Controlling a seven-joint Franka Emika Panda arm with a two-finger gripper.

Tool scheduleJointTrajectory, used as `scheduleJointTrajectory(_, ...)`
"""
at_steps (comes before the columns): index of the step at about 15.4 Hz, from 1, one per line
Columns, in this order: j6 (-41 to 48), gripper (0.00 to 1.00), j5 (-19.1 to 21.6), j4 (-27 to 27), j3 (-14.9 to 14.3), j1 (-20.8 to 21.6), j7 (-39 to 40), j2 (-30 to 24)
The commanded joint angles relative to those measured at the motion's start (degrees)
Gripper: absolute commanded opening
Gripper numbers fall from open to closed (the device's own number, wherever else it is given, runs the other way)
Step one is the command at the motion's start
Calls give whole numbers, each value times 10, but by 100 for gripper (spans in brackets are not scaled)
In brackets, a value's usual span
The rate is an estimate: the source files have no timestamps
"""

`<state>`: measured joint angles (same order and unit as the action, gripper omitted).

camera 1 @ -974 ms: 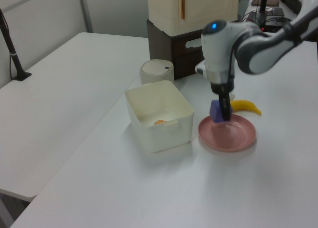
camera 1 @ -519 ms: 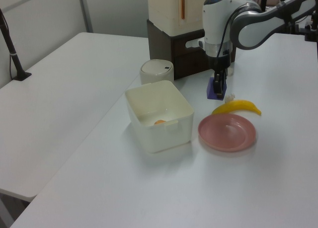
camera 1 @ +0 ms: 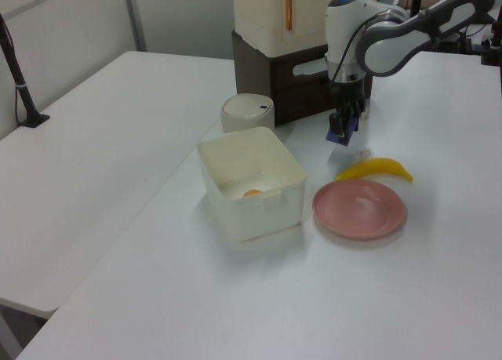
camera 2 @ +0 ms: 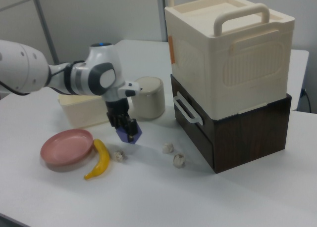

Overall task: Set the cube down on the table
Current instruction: 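Lift the cube off the plate and carry it past the banana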

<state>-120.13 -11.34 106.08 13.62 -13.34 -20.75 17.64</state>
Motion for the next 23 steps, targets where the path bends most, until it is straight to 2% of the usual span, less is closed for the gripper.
scheduleJointTrajectory(1, -19, 3, 1, -11, -17, 9, -47, 24)
scheduleJointTrajectory(3, -22, 5, -17, -11, -17, 8, -46, 33)
scheduleJointTrajectory(4, -22, 21, -18, -11, -18, 3, -47, 36)
scheduleJointTrajectory(6, -22, 100, -18, -10, -19, 1, -50, 37)
scheduleJointTrajectory(13, -37, 100, -19, -11, -31, 1, -61, 37)
scheduleJointTrajectory(16, -27, 100, -9, -16, -32, -6, -62, 8)
scheduleJointTrajectory(18, 22, 100, 27, -31, -32, -15, -61, -20)
scheduleJointTrajectory(23, 193, 100, 98, -136, -32, -31, -57, -77)
